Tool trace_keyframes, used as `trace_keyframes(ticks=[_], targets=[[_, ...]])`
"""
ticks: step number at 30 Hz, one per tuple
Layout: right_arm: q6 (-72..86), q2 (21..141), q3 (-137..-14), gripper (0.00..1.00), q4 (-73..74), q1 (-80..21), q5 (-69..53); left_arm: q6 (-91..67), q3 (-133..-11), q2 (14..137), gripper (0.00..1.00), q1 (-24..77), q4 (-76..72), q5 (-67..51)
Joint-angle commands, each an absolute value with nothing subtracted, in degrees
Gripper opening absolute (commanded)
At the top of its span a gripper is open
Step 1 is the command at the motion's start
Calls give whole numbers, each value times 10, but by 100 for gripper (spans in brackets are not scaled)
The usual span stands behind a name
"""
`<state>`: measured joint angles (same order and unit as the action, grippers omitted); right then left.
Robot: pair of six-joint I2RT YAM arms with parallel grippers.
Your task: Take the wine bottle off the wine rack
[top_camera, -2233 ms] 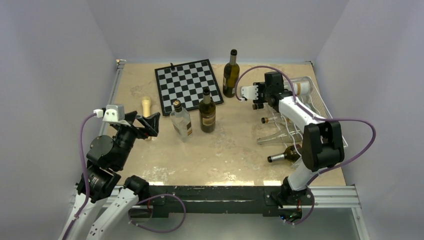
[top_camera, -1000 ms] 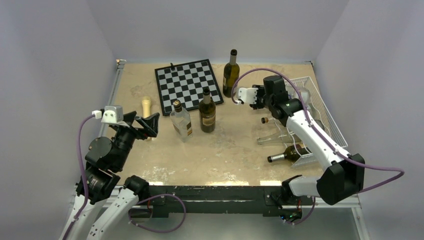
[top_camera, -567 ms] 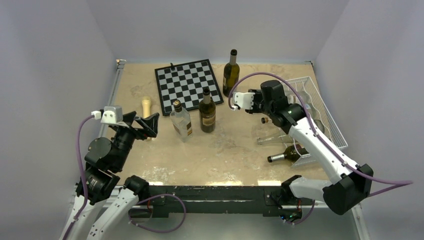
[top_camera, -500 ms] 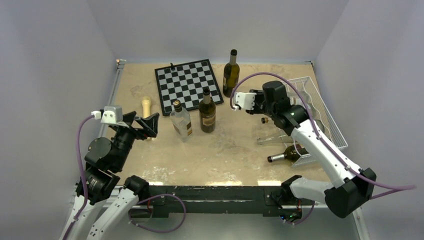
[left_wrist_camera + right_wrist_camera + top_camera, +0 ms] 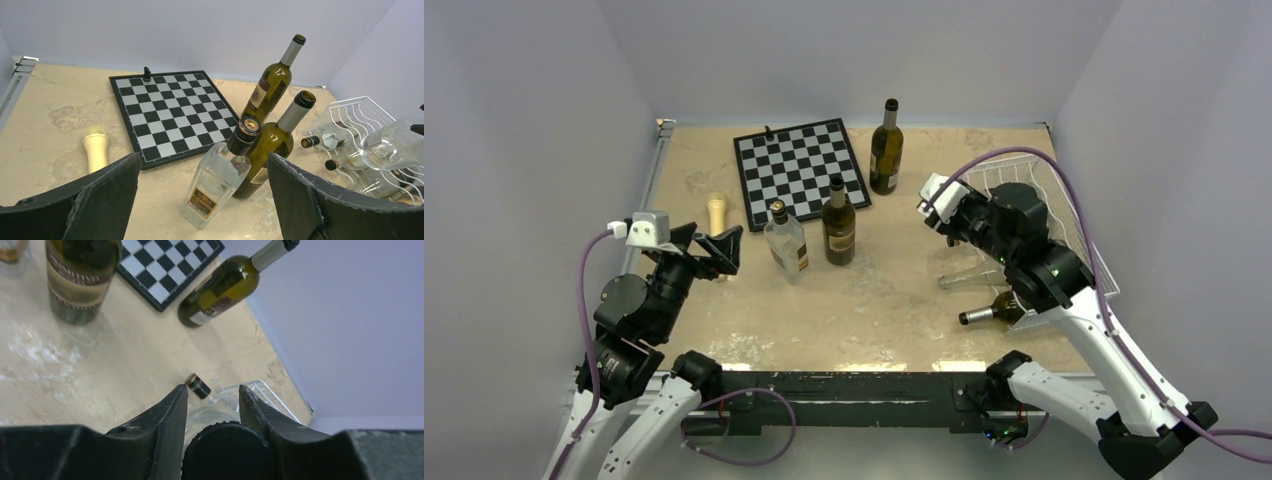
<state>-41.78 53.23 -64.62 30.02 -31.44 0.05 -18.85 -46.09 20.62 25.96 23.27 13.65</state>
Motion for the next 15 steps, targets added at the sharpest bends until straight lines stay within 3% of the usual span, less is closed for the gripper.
trace_keyframes(ticks=[1,7,15], targets=[[-305,494,-643,0,86,-315,-16,-181,-462,212,100,262,215,136],[-164,550,-666,0,40,-316,-8,-181,-461,215,100,261,216,136],[-98,651,-674,0,-64,-314,7,-181,-461,212,100,262,216,136]])
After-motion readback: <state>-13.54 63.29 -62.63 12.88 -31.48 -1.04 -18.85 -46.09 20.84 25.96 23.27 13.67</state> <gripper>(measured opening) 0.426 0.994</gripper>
